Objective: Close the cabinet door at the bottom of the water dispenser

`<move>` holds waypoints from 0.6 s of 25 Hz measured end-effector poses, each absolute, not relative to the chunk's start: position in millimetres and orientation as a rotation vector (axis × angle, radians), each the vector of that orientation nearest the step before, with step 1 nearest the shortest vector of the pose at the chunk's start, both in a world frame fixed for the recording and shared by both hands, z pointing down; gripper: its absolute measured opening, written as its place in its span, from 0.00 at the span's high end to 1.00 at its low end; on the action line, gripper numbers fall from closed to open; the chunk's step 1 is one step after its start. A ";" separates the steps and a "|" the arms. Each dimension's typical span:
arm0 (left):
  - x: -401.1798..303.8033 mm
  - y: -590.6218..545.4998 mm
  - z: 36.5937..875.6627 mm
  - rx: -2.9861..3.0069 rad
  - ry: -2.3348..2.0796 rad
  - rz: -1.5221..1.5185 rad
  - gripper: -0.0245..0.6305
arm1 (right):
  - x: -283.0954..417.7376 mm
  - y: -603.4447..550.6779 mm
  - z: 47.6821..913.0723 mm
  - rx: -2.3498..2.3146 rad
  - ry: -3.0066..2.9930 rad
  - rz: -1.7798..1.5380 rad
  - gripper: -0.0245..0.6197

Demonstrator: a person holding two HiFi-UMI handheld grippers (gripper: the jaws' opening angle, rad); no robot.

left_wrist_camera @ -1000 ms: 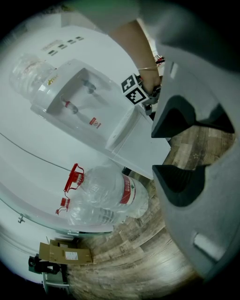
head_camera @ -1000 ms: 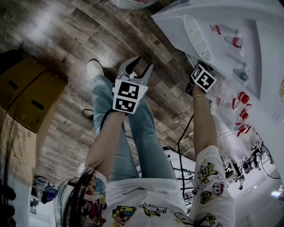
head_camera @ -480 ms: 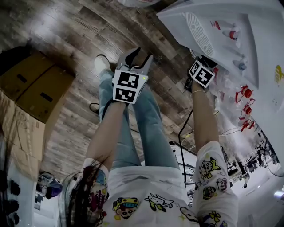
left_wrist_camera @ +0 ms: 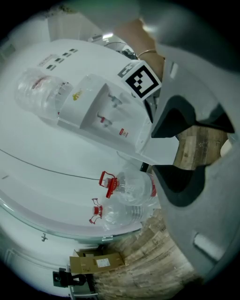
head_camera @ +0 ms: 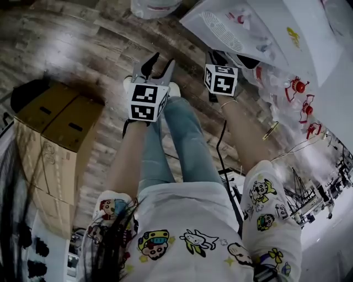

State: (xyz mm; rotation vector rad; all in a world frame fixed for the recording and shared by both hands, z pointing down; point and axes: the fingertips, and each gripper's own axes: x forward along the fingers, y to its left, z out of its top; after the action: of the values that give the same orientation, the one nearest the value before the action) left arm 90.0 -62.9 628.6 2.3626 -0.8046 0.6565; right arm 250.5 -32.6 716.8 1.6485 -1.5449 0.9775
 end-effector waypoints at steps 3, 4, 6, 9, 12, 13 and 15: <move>90.4 -63.7 602.9 2.386 -0.795 0.667 0.69 | 238.3 -43.0 679.0 1.651 -1.627 0.968 0.83; 89.1 -64.5 593.4 2.392 -0.798 0.666 0.69 | 234.7 -46.3 665.3 1.656 -1.653 0.965 0.83; 83.5 -67.1 572.6 2.405 -0.811 0.662 0.69 | 227.3 -53.3 635.8 1.672 -1.708 0.955 0.82; 69.7 -69.9 540.3 2.424 -0.841 0.654 0.69 | 217.7 -60.7 587.4 1.697 -1.784 0.940 0.82; 54.6 -72.6 507.7 2.436 -0.878 0.631 0.69 | 208.8 -65.8 538.3 1.712 -1.855 0.911 0.82; 51.0 -74.8 495.2 2.442 -0.894 0.613 0.69 | 206.5 -68.7 520.3 1.720 -1.886 0.891 0.82; 47.1 -79.5 467.8 2.464 -0.925 0.569 0.69 | 203.2 -74.8 481.5 1.739 -1.956 0.830 0.82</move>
State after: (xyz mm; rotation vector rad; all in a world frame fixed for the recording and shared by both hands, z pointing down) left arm 47.1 -79.5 467.8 2.4636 -0.9251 0.5690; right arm 203.2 -74.8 481.5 1.7385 -1.9557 0.8297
